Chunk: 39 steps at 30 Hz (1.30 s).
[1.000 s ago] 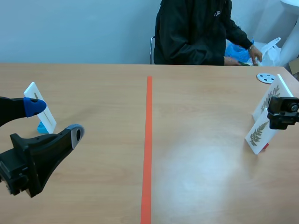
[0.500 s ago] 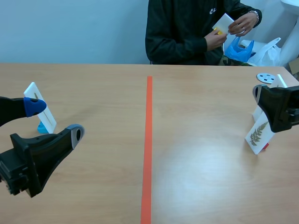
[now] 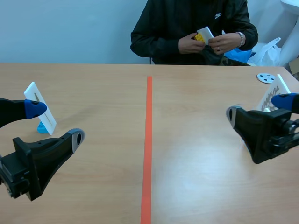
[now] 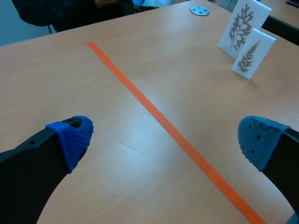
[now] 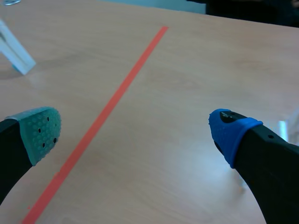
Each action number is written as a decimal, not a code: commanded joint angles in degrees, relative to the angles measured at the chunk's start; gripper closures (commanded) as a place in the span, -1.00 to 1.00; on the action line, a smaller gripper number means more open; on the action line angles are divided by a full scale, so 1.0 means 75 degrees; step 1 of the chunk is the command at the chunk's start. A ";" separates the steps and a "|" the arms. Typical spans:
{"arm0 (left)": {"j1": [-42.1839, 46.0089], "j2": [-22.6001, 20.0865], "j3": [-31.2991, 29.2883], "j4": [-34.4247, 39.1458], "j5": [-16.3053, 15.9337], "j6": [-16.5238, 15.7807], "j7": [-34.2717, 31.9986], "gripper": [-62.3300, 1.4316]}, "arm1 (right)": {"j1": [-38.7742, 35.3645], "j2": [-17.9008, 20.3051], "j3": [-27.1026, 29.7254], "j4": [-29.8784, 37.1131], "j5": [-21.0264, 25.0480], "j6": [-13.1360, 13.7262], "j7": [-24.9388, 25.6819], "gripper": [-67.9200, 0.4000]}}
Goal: Sort the leaf by its shape. The table is split by an orange tape line. A compound leaf with several leaflets goes to the left side, a simple leaf with one blade goes to the right side. Return to the home posture when a red brick is placed on the table.
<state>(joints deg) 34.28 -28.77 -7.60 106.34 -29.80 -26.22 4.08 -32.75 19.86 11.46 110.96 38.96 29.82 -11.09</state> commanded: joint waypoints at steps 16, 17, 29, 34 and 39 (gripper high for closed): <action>-0.0020 -0.0044 -0.0035 0.0029 0.0093 -0.0015 -0.0102 -1.00 | 0.0137 0.0079 -0.0382 -0.0015 0.0038 0.0000 0.0350 -1.00; -0.0020 -0.0044 -0.0035 0.0029 0.0093 -0.0015 -0.0102 -1.00 | 0.0137 0.0079 -0.0382 -0.0015 0.0038 0.0000 0.0350 -1.00; -0.0020 -0.0044 -0.0035 0.0029 0.0090 -0.0015 -0.0064 -1.00 | 0.0137 0.0079 -0.0382 -0.0015 0.0035 0.0000 0.0344 -1.00; -0.0020 -0.0044 -0.0035 0.0029 0.0090 -0.0015 -0.0052 -1.00 | 0.0137 0.0079 -0.0382 -0.0015 0.0035 0.0000 0.0338 -1.00; -0.0020 -0.0044 -0.0035 0.0029 0.0090 -0.0015 -0.0052 -1.00 | 0.0137 0.0079 -0.0382 -0.0015 0.0035 0.0000 0.0321 -1.00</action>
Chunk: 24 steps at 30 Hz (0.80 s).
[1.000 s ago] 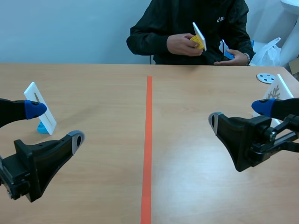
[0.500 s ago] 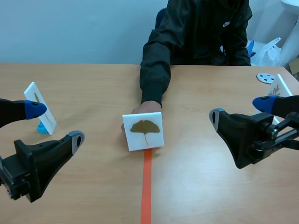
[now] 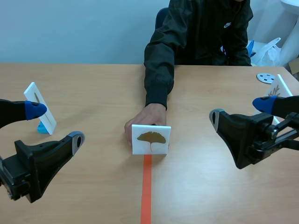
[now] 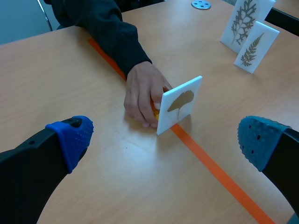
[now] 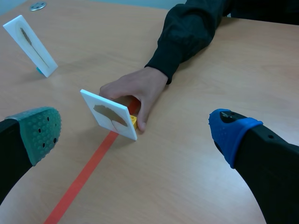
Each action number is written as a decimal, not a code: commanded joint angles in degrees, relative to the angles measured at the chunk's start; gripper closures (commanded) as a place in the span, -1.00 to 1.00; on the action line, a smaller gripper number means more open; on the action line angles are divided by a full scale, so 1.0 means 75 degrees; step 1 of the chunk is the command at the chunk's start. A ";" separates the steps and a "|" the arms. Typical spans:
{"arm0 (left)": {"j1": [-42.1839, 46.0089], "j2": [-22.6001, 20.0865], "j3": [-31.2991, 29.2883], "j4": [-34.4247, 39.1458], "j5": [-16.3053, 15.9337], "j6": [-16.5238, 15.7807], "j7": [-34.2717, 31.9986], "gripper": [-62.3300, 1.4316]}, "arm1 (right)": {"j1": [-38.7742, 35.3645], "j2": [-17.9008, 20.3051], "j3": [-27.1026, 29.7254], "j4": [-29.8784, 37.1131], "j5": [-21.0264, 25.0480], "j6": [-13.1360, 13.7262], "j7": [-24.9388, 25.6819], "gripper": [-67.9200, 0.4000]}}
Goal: Sort the leaf by its shape. The table is split by an orange tape line. A compound leaf with several leaflets goes to the left side, a simple leaf with one blade goes to the right side. Return to the home posture when a red brick is placed on the table.
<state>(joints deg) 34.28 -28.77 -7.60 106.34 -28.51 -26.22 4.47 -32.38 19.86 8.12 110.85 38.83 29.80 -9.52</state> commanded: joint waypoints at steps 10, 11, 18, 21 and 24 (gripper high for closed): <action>-0.0020 -0.0044 -0.0032 0.0029 -0.0009 -0.0017 -0.0099 -1.00 | 0.0087 0.0079 0.0064 0.0000 0.0052 0.0003 0.0111 -1.00; -0.0020 -0.0044 -0.0032 0.0029 0.0058 -0.0017 -0.0099 -1.00 | 0.0087 0.0079 0.0064 0.0000 0.0052 0.0003 0.0111 -1.00; -0.0041 -0.0044 -0.0015 0.0029 0.0367 -0.0020 -0.0108 -1.00 | 0.0087 0.0079 0.0064 0.0000 0.0050 0.0003 0.0108 -1.00; -0.0207 -0.0044 0.0085 -0.0064 0.0562 -0.0079 -0.0117 -1.00 | 0.0087 0.0079 0.0064 0.0000 0.0044 0.0003 0.0108 -1.00; -0.0481 -0.0041 0.0300 -0.0262 0.0562 -0.0082 -0.0134 -1.00 | 0.0087 0.0079 0.0064 0.0000 0.0020 -0.0003 0.0105 -1.00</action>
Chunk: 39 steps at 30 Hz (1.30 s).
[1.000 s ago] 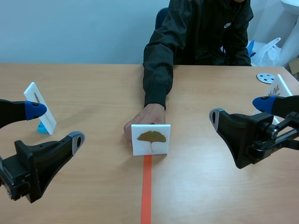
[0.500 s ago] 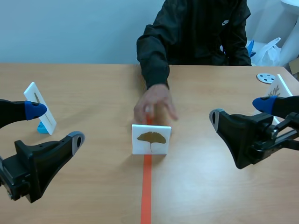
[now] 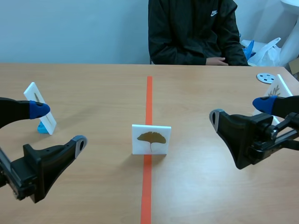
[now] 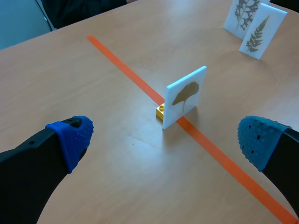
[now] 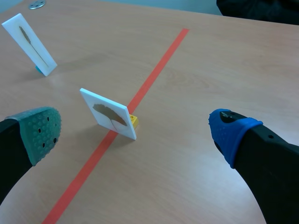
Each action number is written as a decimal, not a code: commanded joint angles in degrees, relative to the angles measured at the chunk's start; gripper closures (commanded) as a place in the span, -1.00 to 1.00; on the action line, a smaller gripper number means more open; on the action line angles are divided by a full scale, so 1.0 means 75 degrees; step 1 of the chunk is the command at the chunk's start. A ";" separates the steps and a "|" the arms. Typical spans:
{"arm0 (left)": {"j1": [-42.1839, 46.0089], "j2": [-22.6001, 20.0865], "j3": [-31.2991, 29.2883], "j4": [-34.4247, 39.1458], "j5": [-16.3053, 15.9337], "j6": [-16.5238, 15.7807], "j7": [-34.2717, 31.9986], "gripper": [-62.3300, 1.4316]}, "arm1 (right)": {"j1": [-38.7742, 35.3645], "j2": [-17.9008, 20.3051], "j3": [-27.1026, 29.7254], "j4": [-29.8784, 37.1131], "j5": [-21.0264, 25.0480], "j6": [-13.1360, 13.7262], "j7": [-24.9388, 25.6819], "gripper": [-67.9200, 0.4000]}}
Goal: Sort the leaf by its shape. The table is split by an orange tape line. A compound leaf with several leaflets goes to the left side, a simple leaf with one blade goes to the right side. Return to the home posture when a red brick is placed on the table.
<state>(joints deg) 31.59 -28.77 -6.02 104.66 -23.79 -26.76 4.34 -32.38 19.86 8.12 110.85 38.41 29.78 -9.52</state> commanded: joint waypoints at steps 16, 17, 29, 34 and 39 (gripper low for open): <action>-0.2532 0.0050 0.2028 -0.2448 0.0959 -0.0009 -0.0970 -1.00 | 0.0087 0.0079 0.0067 0.0000 -0.0297 -0.0055 0.0108 -1.00; -0.2690 0.0050 0.2183 -0.2643 0.0991 -0.0009 -0.1075 -1.00 | 0.0087 0.0079 0.0067 0.0000 -0.0294 -0.0073 0.0108 -1.00; -0.4354 0.0160 0.3838 -0.4695 0.1731 0.0076 -0.2320 -1.00 | 0.0085 0.0076 0.0076 0.0000 -0.0498 -0.0224 0.0076 -1.00; -0.5129 0.0440 0.4360 -0.5581 0.1734 0.0090 -0.2471 -1.00 | 0.0085 0.0076 0.0076 0.0000 -0.0498 -0.0259 -0.0015 -1.00; -0.5750 0.0697 0.4928 -0.6420 0.1722 0.0087 -0.2853 -1.00 | 0.0085 0.0079 0.0079 0.0000 -0.0501 -0.0344 -0.0041 -1.00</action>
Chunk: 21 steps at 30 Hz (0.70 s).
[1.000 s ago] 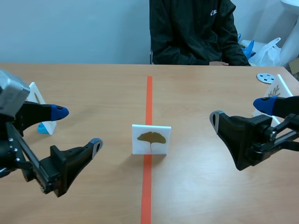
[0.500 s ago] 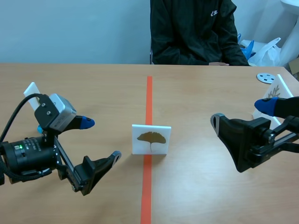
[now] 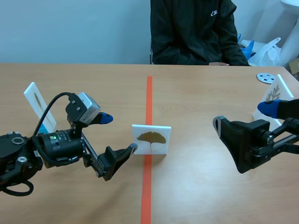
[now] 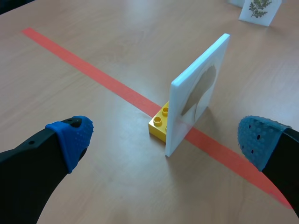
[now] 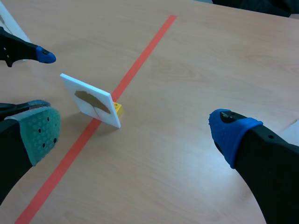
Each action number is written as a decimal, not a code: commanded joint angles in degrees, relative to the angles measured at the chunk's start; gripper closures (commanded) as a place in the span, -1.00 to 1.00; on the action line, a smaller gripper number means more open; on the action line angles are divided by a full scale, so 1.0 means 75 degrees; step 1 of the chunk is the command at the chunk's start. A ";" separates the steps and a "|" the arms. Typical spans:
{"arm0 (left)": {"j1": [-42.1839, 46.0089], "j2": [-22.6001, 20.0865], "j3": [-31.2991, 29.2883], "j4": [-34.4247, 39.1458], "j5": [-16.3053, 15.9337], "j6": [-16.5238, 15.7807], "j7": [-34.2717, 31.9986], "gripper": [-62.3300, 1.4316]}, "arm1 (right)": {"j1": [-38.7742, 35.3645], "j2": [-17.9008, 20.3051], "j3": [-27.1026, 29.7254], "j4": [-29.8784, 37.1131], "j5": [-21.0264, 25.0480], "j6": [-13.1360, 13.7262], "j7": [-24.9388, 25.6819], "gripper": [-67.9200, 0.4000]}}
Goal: Sort the leaf by its shape. The table is split by an orange tape line. A compound leaf with several leaflets goes to the left side, a simple leaf with one blade goes to the right side. Return to the home posture when a red brick is placed on the table.
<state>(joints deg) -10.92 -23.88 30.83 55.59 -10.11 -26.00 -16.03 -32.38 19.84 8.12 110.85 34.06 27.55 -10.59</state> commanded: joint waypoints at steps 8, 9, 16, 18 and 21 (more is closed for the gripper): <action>-0.0898 0.0376 0.1043 -0.0804 -0.0099 0.0131 -0.0647 -1.00 | 0.0085 0.0064 0.0082 0.0000 -0.0009 -0.0128 0.0047 -1.00; -0.0985 0.0431 0.1154 -0.0906 -0.0099 0.0181 -0.0691 -1.00 | 0.0085 0.0064 0.0082 0.0000 -0.0058 -0.0128 0.0047 -1.00; -0.1454 0.0810 0.1772 -0.1445 -0.0093 0.0184 -0.0930 -1.00 | 0.0085 0.0061 0.0082 0.0000 -0.0119 -0.0131 0.0047 -1.00; -0.1518 0.0895 0.1894 -0.1533 -0.0090 0.0187 -0.0935 -1.00 | 0.0085 0.0061 0.0082 0.0000 -0.0119 -0.0131 0.0047 -1.00; -0.1582 0.0968 0.2069 -0.1667 -0.0064 0.0224 -0.0950 -1.00 | 0.0085 0.0061 0.0082 0.0000 -0.0117 -0.0131 0.0047 -1.00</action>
<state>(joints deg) -21.98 -16.84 46.39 42.54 -10.07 -24.29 -22.44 -32.38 19.84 8.14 110.85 32.75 26.63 -10.66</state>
